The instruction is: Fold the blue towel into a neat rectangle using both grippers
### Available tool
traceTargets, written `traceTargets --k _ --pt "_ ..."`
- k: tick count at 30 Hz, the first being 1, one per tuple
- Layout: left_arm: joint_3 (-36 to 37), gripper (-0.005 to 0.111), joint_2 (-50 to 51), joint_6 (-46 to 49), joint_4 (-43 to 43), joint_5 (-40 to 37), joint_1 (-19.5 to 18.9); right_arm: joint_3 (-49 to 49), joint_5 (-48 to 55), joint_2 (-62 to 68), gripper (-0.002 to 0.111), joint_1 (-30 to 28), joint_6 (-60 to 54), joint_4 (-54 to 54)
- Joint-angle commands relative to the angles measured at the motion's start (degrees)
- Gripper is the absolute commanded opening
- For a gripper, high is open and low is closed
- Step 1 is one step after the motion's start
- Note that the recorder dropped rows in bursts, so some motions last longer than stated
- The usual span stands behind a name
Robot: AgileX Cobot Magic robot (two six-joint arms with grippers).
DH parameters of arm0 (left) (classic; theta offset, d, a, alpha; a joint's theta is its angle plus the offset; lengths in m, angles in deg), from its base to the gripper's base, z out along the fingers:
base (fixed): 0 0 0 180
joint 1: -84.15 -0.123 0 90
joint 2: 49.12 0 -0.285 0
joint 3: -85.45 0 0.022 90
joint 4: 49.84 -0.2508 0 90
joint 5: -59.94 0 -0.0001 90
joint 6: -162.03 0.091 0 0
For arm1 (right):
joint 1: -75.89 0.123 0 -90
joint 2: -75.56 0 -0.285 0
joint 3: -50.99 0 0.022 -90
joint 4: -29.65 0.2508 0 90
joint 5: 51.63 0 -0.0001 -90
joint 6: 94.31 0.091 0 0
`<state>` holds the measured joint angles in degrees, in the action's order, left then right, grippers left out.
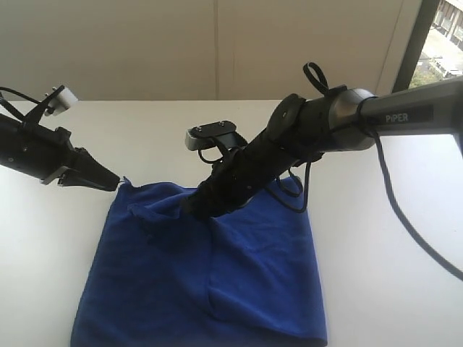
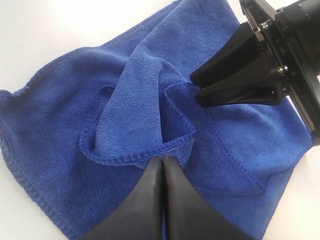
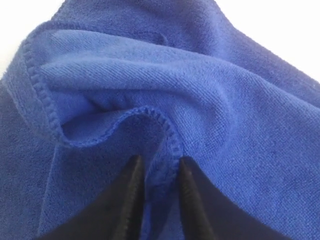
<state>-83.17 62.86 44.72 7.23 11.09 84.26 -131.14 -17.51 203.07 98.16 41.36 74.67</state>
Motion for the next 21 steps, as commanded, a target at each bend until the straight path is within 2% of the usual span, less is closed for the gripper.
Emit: traceTargets --k 1,5,9,21 --pt "-0.3 0.000 -0.2 0.3 1.1 -0.7 -0.1 0.0 0.7 0.0 0.019 -0.1 -0.1 0.5" --pt "-0.3 0.000 -0.2 0.3 1.1 -0.7 -0.1 0.0 0.5 0.0 0.013 -0.1 -0.1 0.5" --pt "-0.3 0.000 -0.2 0.3 1.1 -0.3 -0.1 0.0 0.2 -0.1 0.000 -0.1 -0.1 0.5" --pt "-0.3 0.000 -0.2 0.1 1.1 0.8 -0.1 0.0 0.6 -6.2 0.000 -0.1 -0.3 -0.9"
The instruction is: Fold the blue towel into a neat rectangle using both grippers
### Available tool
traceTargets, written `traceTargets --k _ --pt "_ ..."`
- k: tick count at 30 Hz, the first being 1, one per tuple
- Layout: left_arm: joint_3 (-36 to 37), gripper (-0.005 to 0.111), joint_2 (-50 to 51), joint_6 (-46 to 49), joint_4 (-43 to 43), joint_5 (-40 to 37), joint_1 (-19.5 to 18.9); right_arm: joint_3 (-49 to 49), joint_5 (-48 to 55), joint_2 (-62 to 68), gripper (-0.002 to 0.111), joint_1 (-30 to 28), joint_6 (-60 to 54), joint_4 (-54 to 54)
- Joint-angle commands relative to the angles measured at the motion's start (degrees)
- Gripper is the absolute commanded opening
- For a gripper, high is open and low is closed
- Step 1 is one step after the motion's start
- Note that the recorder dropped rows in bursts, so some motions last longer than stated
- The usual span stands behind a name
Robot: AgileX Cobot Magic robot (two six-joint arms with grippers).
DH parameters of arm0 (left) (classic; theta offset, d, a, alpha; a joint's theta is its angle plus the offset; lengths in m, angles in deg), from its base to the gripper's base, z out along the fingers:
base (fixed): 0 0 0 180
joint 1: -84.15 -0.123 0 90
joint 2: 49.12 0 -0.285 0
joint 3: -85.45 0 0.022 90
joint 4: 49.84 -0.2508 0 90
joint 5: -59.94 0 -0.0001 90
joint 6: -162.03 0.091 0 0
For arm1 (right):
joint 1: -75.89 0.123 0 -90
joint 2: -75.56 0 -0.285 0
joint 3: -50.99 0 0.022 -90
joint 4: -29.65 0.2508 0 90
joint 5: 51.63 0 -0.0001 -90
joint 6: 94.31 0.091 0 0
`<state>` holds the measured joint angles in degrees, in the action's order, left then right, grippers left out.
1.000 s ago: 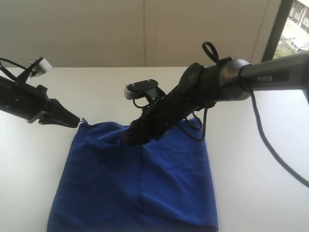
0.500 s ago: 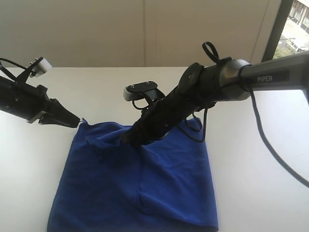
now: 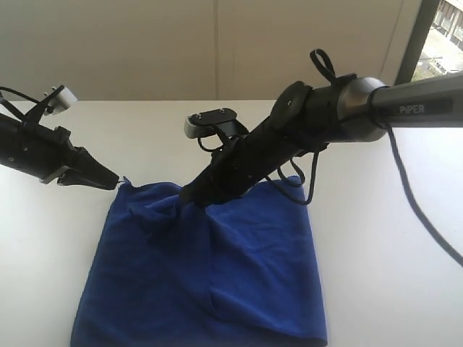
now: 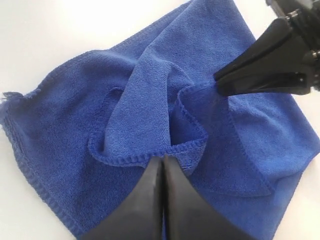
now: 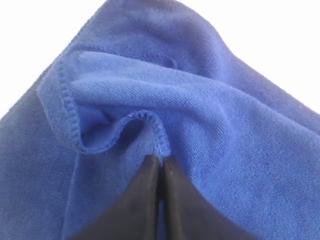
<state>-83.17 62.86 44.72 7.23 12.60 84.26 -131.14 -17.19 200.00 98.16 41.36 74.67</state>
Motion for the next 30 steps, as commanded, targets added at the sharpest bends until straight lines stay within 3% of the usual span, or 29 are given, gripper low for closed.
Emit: traceTargets --k 1,5,9,12,14,26,30 --pt "-0.3 0.000 -0.2 0.1 1.1 -0.7 -0.1 0.0 0.3 -4.1 0.000 -0.1 -0.3 -2.0" --pt "-0.3 0.007 -0.2 -0.1 1.2 -0.7 -0.1 0.0 0.3 -8.6 0.000 -0.1 4.1 -8.1" --pt "-0.3 0.036 -0.2 0.8 0.3 -0.9 0.0 0.0 0.2 -13.2 0.000 -0.1 8.7 -15.5" --pt "-0.2 0.056 -0.2 12.5 -2.9 -2.9 0.0 0.0 -0.4 -16.2 0.000 -0.1 12.4 -19.1" --pt "-0.1 0.062 -0.2 23.9 -3.7 -5.3 0.0 0.0 -0.6 -17.9 0.000 -0.1 13.1 -20.5" --pt "2.1 0.059 3.8 58.2 9.6 -6.8 1.2 0.0 0.2 -24.4 0.000 -0.1 13.1 -20.9" --pt "2.1 0.059 5.5 58.6 13.6 -2.5 1.8 0.0 1.2 -26.2 0.000 -0.1 13.1 -21.3"
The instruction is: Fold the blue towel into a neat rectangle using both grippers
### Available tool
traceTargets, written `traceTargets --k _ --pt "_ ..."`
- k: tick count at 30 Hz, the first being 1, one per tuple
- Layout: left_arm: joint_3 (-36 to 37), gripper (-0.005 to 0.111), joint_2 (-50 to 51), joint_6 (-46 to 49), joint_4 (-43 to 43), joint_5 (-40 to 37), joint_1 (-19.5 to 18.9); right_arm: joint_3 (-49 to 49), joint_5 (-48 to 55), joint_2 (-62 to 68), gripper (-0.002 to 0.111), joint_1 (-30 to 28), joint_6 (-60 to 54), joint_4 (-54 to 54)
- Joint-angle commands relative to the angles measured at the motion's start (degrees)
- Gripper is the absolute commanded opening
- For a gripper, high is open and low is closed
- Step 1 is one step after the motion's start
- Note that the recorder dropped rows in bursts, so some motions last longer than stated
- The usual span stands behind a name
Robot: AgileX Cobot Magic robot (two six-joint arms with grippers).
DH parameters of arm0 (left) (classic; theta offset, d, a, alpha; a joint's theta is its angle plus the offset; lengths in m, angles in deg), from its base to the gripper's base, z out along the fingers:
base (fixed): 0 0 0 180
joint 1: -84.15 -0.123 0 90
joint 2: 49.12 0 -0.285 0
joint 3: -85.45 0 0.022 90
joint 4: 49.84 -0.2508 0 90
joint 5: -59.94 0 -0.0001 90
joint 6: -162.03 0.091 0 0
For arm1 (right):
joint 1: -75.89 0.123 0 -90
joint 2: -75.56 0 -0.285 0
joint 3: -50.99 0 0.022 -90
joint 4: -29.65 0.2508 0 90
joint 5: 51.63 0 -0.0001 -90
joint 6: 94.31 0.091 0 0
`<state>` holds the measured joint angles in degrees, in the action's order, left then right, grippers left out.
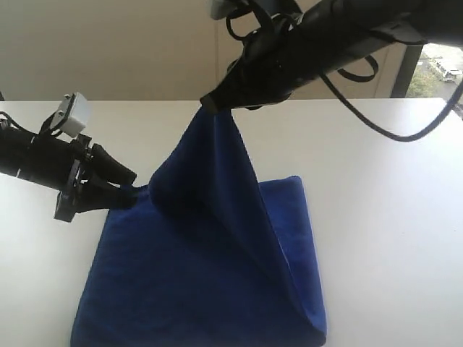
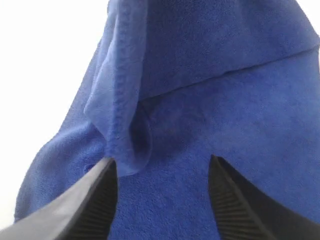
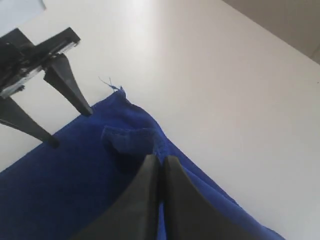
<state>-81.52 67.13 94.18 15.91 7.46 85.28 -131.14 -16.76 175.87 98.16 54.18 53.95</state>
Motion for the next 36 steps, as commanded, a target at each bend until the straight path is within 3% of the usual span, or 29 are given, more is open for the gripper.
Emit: traceTargets --k 1,6,13,20,36 --pt "0.4 0.059 1.6 9.1 4.9 3.5 0.9 0.0 0.8 -2.5 0.000 -0.1 0.3 -0.7" --pt "0.1 0.059 3.7 9.1 4.9 8.7 2.8 0.0 1.3 -4.7 0.000 -0.1 0.3 -0.7" --pt "-2.6 0.059 6.2 9.1 6.5 16.9 8.2 0.0 4.5 -5.8 0.000 -0.1 0.7 -1.1" --pt "-4.5 0.059 6.2 9.1 6.0 16.3 9.3 0.0 4.9 -6.9 0.000 -0.1 4.9 -6.1" --pt "-4.5 0.059 6.2 9.1 5.8 7.6 9.3 0.0 5.0 -6.9 0.000 -0.1 5.4 -6.2"
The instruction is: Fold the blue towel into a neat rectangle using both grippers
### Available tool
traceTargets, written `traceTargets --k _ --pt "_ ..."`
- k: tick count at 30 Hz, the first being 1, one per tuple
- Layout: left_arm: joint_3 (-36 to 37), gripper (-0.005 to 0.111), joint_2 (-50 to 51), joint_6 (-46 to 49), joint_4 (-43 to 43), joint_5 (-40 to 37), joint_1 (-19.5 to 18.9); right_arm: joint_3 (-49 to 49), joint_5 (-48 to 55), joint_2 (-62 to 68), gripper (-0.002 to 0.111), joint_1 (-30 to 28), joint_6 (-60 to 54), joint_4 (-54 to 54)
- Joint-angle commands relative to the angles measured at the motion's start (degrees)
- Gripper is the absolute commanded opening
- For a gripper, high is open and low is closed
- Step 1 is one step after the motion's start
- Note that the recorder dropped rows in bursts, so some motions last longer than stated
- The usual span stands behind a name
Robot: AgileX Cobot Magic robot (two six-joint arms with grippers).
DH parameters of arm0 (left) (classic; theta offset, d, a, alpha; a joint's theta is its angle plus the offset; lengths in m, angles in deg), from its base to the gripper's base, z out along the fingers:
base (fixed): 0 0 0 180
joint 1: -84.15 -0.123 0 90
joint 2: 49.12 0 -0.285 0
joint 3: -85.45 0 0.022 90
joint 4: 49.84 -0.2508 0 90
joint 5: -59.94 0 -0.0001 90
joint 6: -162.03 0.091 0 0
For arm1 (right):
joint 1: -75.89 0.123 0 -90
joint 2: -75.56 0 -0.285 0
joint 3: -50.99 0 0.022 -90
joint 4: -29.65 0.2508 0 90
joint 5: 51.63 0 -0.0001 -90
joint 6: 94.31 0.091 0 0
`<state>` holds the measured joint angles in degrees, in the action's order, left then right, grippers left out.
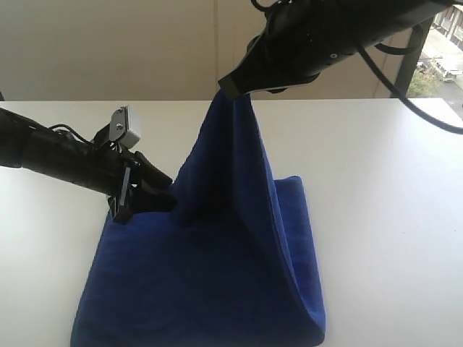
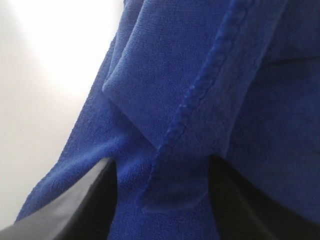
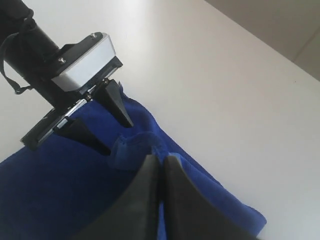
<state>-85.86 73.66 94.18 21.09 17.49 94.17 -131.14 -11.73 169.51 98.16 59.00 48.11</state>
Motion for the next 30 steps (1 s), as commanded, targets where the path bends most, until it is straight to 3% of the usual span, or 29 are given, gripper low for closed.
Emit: traceTargets --k 1,7,12,20,25,30 --pt "-0.2 0.059 -0.3 9.1 0.7 -2.7 0.5 0.0 -0.1 -0.5 0.000 -0.1 0.8 -0.4" --pt "-0.2 0.054 -0.3 9.1 -1.8 -3.5 0.5 0.0 -0.1 -0.5 0.000 -0.1 1.0 -0.4" --pt "-0.2 0.033 -0.3 9.1 -7.3 -3.6 0.5 0.0 -0.1 -0.5 0.000 -0.1 1.0 -0.4" --pt "-0.2 0.000 -0.3 9.1 -6.9 -3.6 0.5 0.0 -0.1 -0.5 0.000 -0.1 1.1 -0.4" --pt "-0.2 0.000 -1.5 9.1 -4.7 -1.2 0.5 0.0 1.2 -1.0 0.000 -0.1 1.1 -0.4" --pt "-0.2 0.000 -5.1 9.1 -3.4 7.9 0.5 0.0 3.3 -2.4 0.000 -0.1 1.1 0.1"
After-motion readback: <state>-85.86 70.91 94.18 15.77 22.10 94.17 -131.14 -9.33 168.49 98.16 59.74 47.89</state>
